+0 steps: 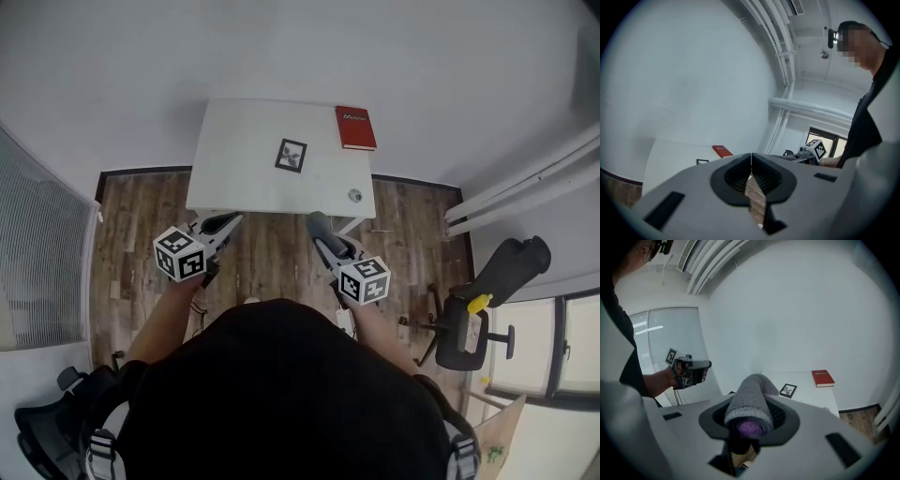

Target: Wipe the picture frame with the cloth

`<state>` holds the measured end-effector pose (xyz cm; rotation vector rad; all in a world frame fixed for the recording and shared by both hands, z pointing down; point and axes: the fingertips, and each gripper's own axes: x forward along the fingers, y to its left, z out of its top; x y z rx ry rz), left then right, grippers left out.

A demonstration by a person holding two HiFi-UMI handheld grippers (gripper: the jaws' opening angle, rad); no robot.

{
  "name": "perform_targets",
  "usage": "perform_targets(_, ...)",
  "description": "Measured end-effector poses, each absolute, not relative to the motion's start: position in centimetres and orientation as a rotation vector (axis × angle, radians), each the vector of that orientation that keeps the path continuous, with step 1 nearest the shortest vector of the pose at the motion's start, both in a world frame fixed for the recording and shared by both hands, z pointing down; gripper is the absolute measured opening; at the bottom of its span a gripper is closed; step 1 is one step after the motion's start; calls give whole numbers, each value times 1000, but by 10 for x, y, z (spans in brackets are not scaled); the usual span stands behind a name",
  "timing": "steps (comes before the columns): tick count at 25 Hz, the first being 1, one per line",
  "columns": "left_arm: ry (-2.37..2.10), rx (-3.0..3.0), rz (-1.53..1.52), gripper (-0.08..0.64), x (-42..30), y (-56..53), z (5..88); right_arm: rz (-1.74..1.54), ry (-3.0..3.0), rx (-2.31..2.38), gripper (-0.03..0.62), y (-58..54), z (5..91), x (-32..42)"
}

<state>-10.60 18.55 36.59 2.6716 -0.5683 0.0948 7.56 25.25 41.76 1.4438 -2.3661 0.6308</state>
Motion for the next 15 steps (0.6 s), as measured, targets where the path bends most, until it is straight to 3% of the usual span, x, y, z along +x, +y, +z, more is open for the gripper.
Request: perform_targets(15,-537,2697,96,12,-151,132,367,523,-2254,1720,107,191,374,112)
